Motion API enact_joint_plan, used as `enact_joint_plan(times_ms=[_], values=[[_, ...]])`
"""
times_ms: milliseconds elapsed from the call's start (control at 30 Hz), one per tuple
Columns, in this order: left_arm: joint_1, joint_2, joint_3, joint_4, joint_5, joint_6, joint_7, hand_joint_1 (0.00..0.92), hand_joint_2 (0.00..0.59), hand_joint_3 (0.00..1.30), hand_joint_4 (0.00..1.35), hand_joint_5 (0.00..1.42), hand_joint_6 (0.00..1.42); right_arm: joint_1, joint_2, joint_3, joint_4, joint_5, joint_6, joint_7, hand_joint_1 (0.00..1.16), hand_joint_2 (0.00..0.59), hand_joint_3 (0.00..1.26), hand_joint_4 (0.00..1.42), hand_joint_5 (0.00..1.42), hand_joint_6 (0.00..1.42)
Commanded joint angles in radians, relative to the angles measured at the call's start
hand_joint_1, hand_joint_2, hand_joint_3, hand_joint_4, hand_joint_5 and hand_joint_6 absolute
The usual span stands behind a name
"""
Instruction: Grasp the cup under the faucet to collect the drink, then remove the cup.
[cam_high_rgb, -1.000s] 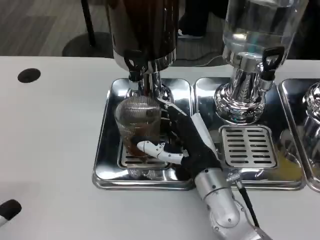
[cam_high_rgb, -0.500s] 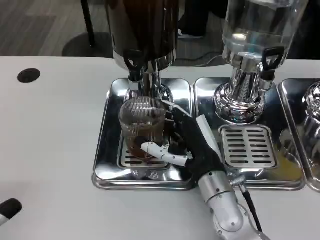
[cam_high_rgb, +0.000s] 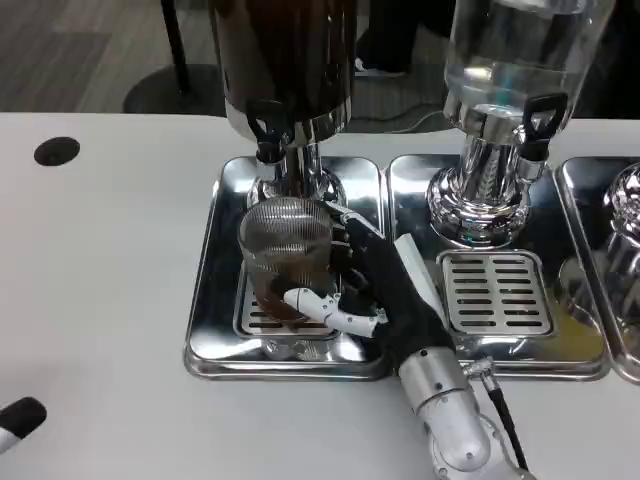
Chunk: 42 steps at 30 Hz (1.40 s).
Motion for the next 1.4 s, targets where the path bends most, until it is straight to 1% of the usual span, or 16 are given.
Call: enact_joint_plan(times_ms=[33,133,500,600,800,933,1000,1233,1400], values=[[0.003,-0.001,-0.005,-0.008,0.004,0.007,-0.008,0.000,0.015,0.00,0.00,0.00,0.00,0.011,0.006,0.003,-0.014,0.003,-0.024,0.007,0.84,0.203,0.20,0.24,0.32,0.28],[0.001,0.000,-0.006,-0.008,0.004,0.009,-0.010,0.000,0.015,0.00,0.00,0.00,0.00,0.021,0.006,0.007,-0.005,0.001,-0.030,0.010,0.84,0.203,0.15,0.19,0.27,0.27],[-0.003,0.000,-0.009,-0.016,0.005,0.016,-0.012,0.000,0.015,0.00,0.00,0.00,0.00,0.024,0.002,0.010,-0.006,0.004,-0.037,0.020,0.84,0.195,0.06,0.06,0.16,0.24],[-0.004,-0.001,-0.010,-0.020,0.005,0.018,-0.013,0.000,0.015,0.00,0.00,0.00,0.00,0.026,-0.001,0.012,-0.006,0.005,-0.037,0.035,0.83,0.193,0.00,0.00,0.10,0.20],[-0.006,-0.003,-0.012,-0.023,0.006,0.021,-0.013,0.000,0.015,0.00,0.00,0.00,0.00,0.022,-0.002,0.019,-0.005,0.001,-0.029,0.057,0.82,0.190,0.00,0.00,0.00,0.12],[-0.005,-0.002,-0.010,-0.021,0.006,0.021,-0.011,0.000,0.016,0.00,0.00,0.00,0.00,0.014,0.002,0.028,-0.003,-0.003,-0.019,0.073,0.79,0.182,0.00,0.00,0.00,0.07],[-0.004,-0.002,-0.008,-0.019,0.005,0.021,-0.010,0.000,0.018,0.00,0.00,0.00,0.00,0.010,0.004,0.031,-0.002,-0.004,-0.014,0.078,0.78,0.188,0.00,0.00,0.00,0.06],[0.003,-0.004,-0.005,-0.015,0.002,0.017,-0.007,0.000,0.020,0.00,0.00,0.00,0.00,-0.003,0.006,0.034,0.002,-0.008,0.006,0.076,0.76,0.187,0.00,0.00,0.00,0.05],[0.006,-0.005,-0.004,-0.013,0.002,0.016,-0.006,0.000,0.025,0.00,0.00,0.00,0.00,-0.008,0.008,0.030,0.000,-0.006,0.012,0.071,0.70,0.184,0.00,0.00,0.00,0.05]])
